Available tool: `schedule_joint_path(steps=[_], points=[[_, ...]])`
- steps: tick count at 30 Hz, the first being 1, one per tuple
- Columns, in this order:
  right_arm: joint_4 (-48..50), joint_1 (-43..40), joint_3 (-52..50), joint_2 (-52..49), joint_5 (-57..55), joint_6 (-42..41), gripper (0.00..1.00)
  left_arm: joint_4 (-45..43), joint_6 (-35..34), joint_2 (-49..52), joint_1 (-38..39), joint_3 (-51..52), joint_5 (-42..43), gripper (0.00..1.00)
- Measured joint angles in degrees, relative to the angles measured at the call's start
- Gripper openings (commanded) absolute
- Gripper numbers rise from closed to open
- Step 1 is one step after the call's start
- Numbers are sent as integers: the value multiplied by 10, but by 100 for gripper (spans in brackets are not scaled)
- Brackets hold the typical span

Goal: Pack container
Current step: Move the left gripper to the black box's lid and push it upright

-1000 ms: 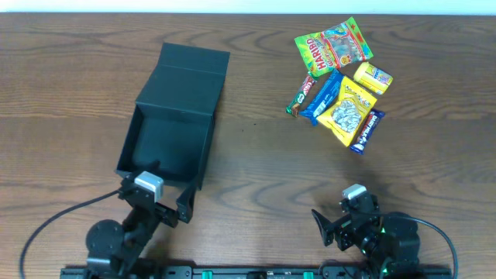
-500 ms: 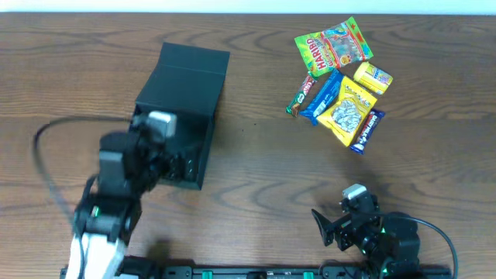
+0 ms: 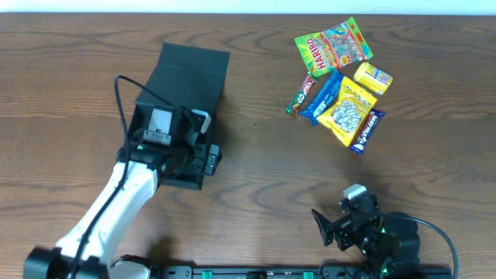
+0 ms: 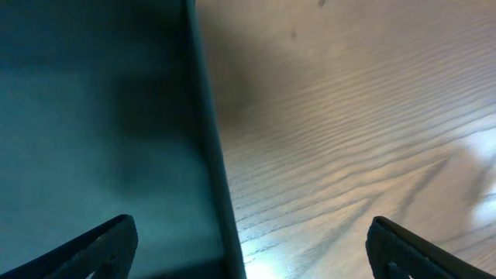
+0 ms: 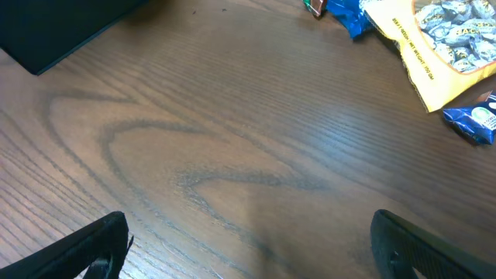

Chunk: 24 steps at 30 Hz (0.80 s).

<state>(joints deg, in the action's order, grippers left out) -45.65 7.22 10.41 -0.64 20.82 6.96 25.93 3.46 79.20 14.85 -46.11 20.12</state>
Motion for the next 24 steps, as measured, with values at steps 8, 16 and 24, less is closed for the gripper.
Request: schedule_joint_path(steps=[8, 16, 24], points=[[0, 0, 0, 0, 0, 0, 99, -12, -7, 58, 0, 0, 1, 63], [0, 0, 0, 0, 0, 0, 99, -23, -9, 60, -1, 0, -8, 6], [0, 0, 0, 0, 0, 0, 99, -44, -35, 60, 0, 0, 7, 6]])
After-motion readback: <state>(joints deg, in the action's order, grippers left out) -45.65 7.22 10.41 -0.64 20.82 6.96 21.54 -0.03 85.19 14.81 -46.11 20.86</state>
